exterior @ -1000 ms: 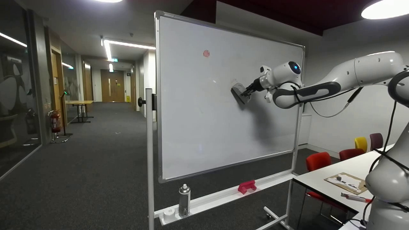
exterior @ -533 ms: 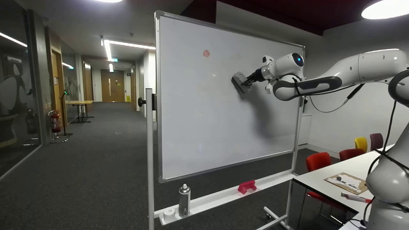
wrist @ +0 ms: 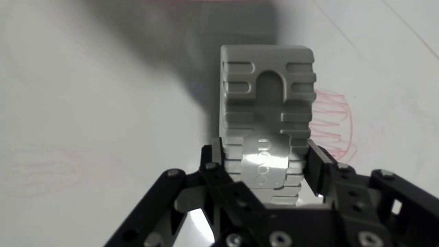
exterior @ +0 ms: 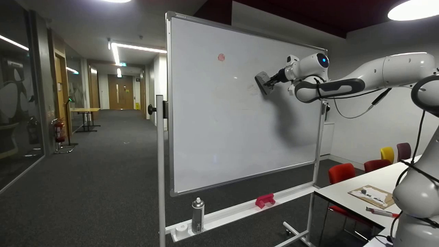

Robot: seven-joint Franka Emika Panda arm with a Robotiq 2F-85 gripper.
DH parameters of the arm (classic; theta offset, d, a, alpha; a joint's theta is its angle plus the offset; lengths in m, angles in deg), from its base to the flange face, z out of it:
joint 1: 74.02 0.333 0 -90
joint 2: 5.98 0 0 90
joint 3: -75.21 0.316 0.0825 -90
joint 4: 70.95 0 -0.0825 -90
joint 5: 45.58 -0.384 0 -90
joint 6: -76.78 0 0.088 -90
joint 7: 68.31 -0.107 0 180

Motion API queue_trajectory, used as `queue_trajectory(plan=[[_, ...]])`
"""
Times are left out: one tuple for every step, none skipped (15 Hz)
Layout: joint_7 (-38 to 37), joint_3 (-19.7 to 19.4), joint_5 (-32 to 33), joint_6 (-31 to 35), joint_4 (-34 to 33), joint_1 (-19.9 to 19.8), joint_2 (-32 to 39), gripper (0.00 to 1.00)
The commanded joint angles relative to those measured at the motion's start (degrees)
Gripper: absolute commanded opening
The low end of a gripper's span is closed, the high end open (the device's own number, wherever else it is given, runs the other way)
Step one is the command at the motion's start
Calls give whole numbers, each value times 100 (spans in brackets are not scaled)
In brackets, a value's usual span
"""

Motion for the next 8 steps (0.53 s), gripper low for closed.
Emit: queue_trajectory(plan=[[422,-55,-189,32,-125,272,271,32],[477,-185,-330,-105,-90,532,291,32],[461,-192,-524,-265,-43,672,280,32],[148,-57,-195,-81,22,316,151,57],[189,-80,-312,-157,34,443,165,57],[200,-91,-361,-204,39,521,175,57],[200,-92,-370,-220,40,555,184,57],[200,-96,-371,-220,40,571,190,57]])
